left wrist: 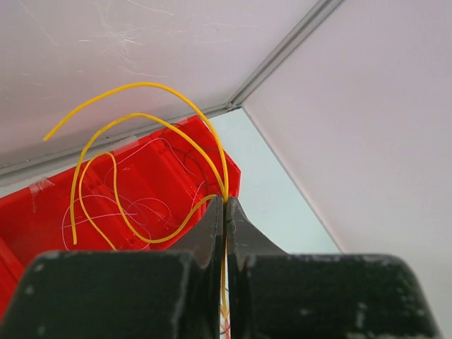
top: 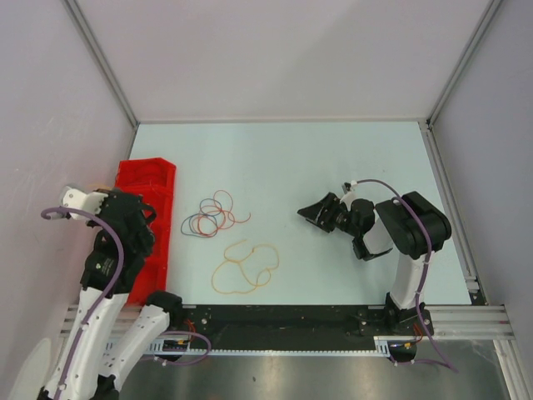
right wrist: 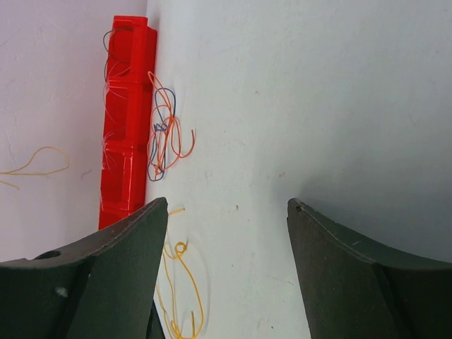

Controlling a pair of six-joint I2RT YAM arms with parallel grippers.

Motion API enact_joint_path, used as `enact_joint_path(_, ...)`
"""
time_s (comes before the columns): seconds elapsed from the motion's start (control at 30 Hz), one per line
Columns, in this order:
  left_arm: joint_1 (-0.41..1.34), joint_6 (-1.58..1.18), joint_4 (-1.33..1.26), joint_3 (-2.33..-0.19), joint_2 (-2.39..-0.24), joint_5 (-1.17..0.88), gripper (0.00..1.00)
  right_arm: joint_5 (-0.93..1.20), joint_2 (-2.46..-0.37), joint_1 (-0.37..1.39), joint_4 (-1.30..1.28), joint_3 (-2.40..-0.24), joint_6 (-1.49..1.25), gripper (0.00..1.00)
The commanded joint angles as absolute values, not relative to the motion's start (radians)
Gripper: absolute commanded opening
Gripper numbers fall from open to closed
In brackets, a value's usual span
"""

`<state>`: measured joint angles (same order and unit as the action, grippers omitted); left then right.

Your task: Untangle the cables

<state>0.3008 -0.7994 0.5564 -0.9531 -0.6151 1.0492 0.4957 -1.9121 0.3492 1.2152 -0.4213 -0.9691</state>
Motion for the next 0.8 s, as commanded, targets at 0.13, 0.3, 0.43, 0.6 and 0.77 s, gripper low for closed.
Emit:
enact_joint_path(0.13, 0.05, -0.744, 0.347, -0.735, -0.606, 0.806, 0.0, 0.449, -1.999, 0.345, 0.968, -0.385, -0.922, 0.74)
enact_joint_path(0.3, -0.257, -0.923, 0.368, -0.626, -0.653, 0.499, 0.0, 0.456, -2.002, 0.342, 0.965, -0.385, -0.92, 0.74)
enact_joint_path(0.43, -0.423, -0.931, 0.322, -0.555, -0.701, 0.328, 0.0, 0.454, -2.002, 0.336, 0.96, -0.384, -0.919, 0.73)
enact_joint_path(0.6, -0.474, -0.922, 0.253, -0.488, -0.735, 0.232, 0.0, 0.451, -2.011, 0.333, 0.96, -0.387, -0.925, 0.73)
enact_joint_path(0.77, -0.474, -0.926, 0.215, -0.447, -0.742, 0.175, 0.0, 0.454, -2.014, 0.331, 0.953, -0.391, -0.923, 0.73)
